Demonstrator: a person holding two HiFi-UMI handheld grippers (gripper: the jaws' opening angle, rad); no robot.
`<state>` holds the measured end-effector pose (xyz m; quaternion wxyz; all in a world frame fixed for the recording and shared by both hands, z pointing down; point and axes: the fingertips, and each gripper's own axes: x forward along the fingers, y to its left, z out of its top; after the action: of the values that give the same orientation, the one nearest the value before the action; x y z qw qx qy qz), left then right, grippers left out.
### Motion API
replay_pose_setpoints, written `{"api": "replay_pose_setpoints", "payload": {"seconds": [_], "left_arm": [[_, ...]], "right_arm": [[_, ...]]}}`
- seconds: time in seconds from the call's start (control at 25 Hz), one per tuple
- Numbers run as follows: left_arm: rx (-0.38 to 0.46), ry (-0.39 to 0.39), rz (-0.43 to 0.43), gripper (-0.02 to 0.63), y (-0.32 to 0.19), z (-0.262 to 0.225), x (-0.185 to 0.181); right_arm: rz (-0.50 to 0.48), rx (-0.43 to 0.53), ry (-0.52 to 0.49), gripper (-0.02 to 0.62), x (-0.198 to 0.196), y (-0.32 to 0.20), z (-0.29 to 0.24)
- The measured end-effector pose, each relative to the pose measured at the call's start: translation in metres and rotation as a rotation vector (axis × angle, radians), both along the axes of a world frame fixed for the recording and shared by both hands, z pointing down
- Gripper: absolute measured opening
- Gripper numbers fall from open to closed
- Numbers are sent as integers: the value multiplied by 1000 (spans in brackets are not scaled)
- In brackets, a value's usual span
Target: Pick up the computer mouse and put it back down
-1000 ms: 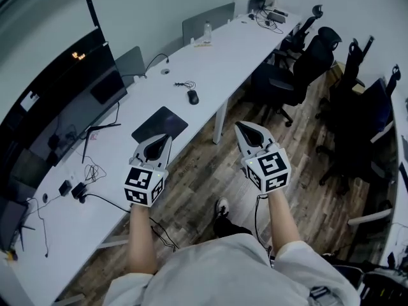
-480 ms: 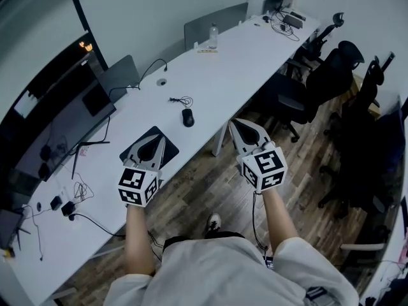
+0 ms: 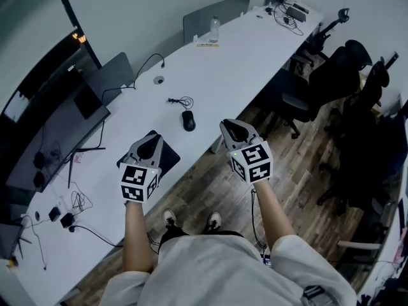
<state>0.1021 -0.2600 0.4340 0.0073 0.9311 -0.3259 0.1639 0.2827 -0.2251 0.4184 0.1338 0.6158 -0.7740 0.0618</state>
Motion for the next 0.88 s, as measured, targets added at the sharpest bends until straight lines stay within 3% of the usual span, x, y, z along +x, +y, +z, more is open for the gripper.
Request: {"api": "replay_pose_setpoints", "payload": {"seconds": [0.44, 0.64, 0.88], "left_arm": [[-84, -32, 6, 12, -106, 51, -52], [-141, -52, -32, 12, -132, 86, -87], [-205, -102, -67, 12, -147, 129, -120]], "right_arm": [[38, -209, -29, 244, -41, -113, 101], [55, -330, -61, 270, -56, -164, 171], [114, -470, -31, 349, -53, -204, 254]]}}
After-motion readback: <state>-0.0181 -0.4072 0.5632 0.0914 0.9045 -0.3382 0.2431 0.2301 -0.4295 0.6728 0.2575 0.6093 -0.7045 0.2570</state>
